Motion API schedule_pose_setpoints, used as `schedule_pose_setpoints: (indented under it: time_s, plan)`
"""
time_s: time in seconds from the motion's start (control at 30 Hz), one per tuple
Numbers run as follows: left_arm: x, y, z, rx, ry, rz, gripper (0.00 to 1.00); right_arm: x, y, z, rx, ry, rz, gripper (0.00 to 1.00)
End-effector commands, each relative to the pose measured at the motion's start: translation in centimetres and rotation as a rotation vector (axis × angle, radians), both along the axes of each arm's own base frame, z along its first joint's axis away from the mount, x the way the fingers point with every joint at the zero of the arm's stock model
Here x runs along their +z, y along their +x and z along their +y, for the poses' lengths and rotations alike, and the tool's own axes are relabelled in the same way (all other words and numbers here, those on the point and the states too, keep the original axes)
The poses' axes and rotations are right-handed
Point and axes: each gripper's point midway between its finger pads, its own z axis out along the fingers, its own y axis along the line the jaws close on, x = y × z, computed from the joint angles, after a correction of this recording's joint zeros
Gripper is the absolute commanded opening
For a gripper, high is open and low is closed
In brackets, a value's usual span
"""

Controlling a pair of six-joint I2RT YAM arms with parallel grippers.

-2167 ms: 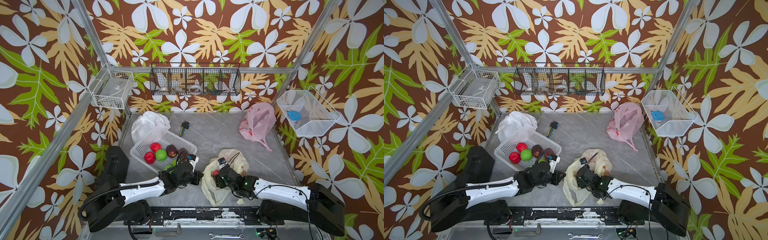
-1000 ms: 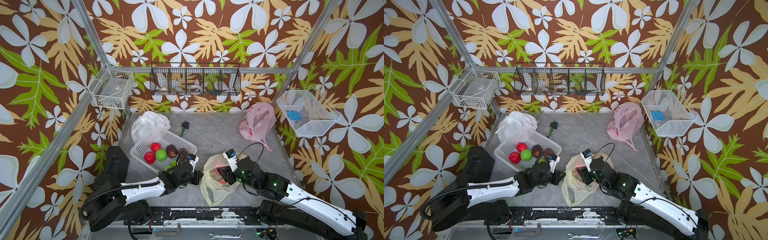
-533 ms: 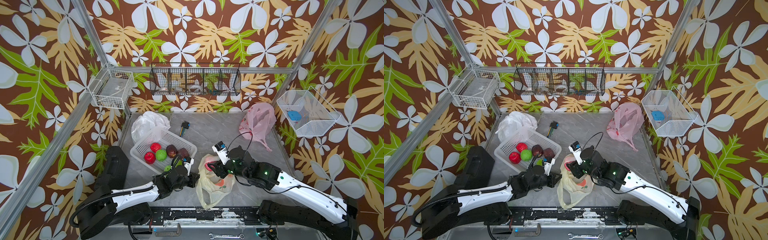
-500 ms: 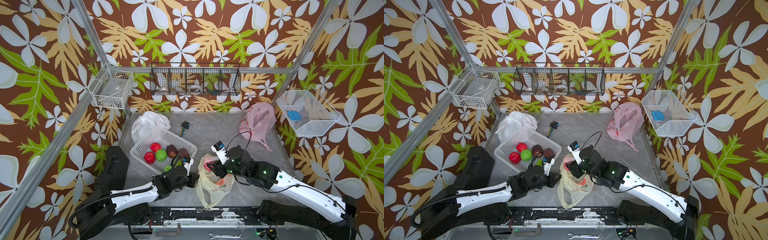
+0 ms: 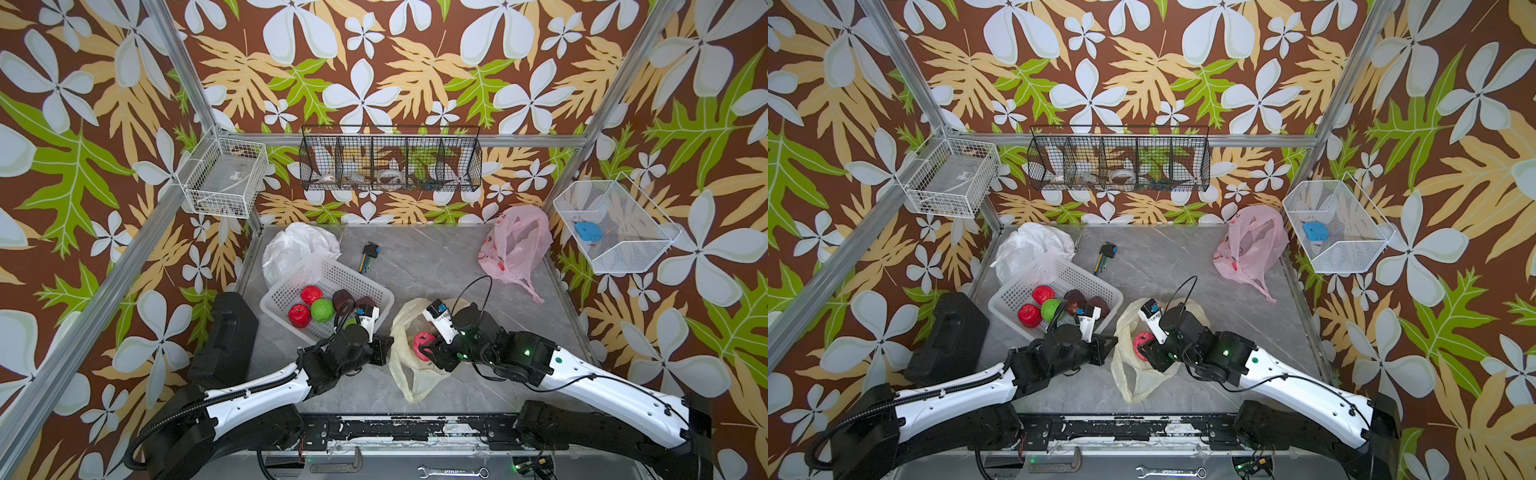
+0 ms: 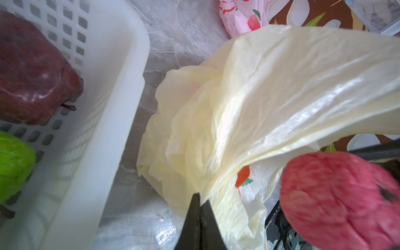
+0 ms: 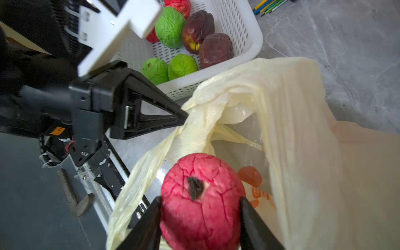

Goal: Untie the knot of a plastic bag & take out the apple
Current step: Pick up the apple from the plastic bag, then place the apple in the basket.

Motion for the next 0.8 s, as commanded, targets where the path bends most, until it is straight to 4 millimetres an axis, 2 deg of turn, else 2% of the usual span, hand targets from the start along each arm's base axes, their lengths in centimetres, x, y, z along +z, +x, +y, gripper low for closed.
schedule_pose_setpoints:
  time_s: [0.0,0.13,0.2,0.3,0.4,0.53,0.77]
  plan:
    - [-0.4,0.0,0.0,-0.002,0.006,0.006,0.00,2.9,0.2,1.6,0.027,0.084,-0.062,0.52]
    - [-0.9,-0.4,0.7,0.014,-0.007,0.017,0.00,6.0,0.4,3.8,0.067,0.210,-0.109,0.50]
    - [-1.4,-0.8,1.0,0.019,-0.006,0.025,0.00,7.5,1.3,4.5,0.039,0.257,-0.146,0.49]
    - [-1.8,-1.5,1.3,0.016,-0.025,0.030,0.00,8.8,3.4,4.9,-0.060,0.303,-0.193,0.49]
    - [-1.6,-2.0,1.5,0.016,-0.049,0.022,0.00,9.1,4.8,6.7,-0.072,0.319,-0.207,0.49]
    - [-1.5,-2.6,1.9,0.019,-0.064,0.021,0.00,7.8,6.9,9.1,-0.103,0.274,-0.184,0.49]
    - [-1.5,-3.3,3.0,0.040,-0.116,0.021,0.00,2.9,10.4,13.3,-0.114,0.233,-0.081,0.49]
